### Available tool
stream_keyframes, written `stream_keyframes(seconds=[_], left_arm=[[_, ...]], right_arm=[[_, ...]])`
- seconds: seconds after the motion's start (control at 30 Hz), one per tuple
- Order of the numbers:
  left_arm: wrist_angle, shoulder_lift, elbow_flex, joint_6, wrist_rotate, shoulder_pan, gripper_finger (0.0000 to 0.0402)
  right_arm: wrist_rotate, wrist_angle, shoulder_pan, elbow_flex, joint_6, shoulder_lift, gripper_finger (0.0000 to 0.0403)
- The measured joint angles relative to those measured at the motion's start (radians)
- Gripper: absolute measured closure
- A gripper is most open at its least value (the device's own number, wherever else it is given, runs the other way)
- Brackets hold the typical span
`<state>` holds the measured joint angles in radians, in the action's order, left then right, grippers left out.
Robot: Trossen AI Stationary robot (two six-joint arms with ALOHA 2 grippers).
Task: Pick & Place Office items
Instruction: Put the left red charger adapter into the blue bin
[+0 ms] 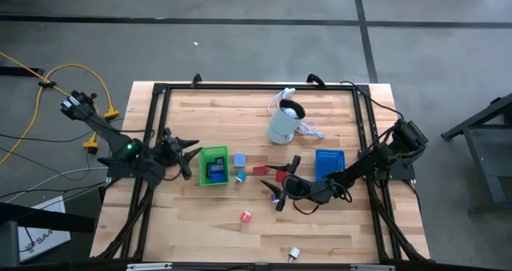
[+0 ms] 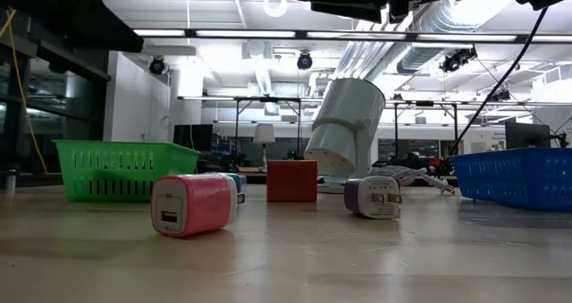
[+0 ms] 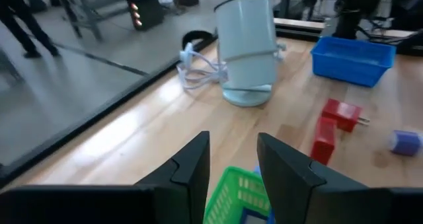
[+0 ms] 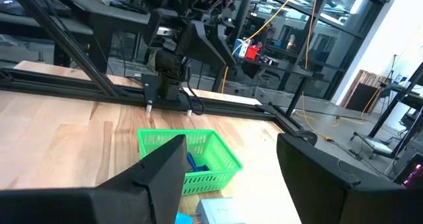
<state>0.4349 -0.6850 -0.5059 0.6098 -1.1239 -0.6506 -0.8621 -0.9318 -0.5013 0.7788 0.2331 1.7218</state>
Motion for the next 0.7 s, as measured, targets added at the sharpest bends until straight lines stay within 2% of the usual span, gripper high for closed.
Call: stream_keyframes(seconds=[0.1,0.27,0.37,0.57,0.7], left_arm=[[-0.057,0.056,0.019,-0.086,0.083,0.02,0.0286],[-0.299,0.136,0.065,-0.362,0.305,0.077,0.0296],[-0.405,0.167,0.1,-0.47,0.415,0.128,0.0298],[-0.435,0.19,0.198,-0.483,0.464,0.232,0.0298],[-0.571,0.19,0.296,-0.491,0.589,0.297,0.0298]], right_arm=[[0.0,0.0,0.0,0.0,0.0,0.0,0.0179],[0.0,-0.015,0.0,0.0,-0.001,0.0,0.0179],[0.0,-0.024,0.0,0.0,-0.001,0.0,0.0179],[0.0,-0.024,0.0,0.0,-0.039,0.0,0.0179],[0.0,-0.023,0.0,0.0,-0.049,0.0,0.0179]])
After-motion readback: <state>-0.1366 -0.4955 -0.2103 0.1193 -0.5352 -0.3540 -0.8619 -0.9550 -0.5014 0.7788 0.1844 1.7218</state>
